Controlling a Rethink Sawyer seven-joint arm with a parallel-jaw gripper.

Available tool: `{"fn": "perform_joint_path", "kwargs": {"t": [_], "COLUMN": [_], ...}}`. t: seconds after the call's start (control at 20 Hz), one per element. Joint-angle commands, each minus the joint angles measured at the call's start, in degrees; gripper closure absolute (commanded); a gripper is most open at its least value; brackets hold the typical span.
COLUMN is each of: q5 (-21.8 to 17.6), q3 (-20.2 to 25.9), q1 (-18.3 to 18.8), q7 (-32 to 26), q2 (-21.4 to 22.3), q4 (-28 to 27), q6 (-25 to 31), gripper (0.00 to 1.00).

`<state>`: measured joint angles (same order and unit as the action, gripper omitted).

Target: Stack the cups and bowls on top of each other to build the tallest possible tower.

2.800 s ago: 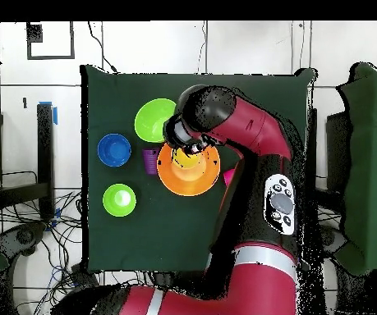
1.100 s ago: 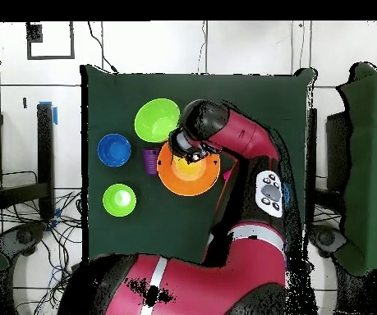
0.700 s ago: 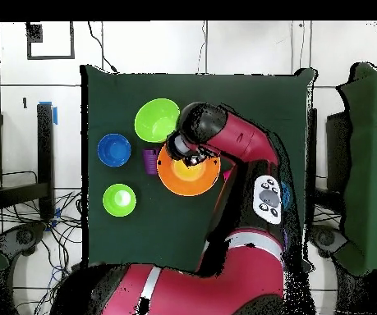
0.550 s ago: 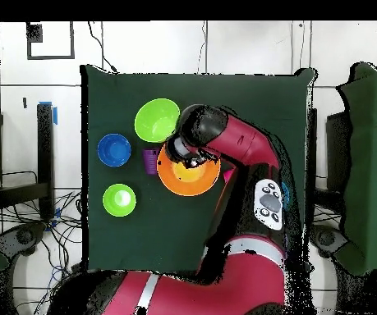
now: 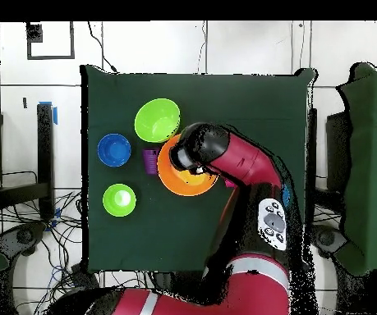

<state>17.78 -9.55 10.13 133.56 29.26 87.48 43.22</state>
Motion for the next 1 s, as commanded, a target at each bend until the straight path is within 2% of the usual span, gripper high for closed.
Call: {"fn": "perform_joint_path", "kwargs": {"t": [0.05,0.5,1.0], "q5": [1.47,2.18,2.83], "q3": [5.96,6.07,6.46], "q1": [0.68,0.18,-0.01], "q7": [6.91,7.29,7.52], "q2": [-4.45,-5.87,-5.60], "q4": [6.72,5.99,6.48], "q6": [-11.25,-12.44,-12.74], "gripper": [1.00,1.00,1.00]}}
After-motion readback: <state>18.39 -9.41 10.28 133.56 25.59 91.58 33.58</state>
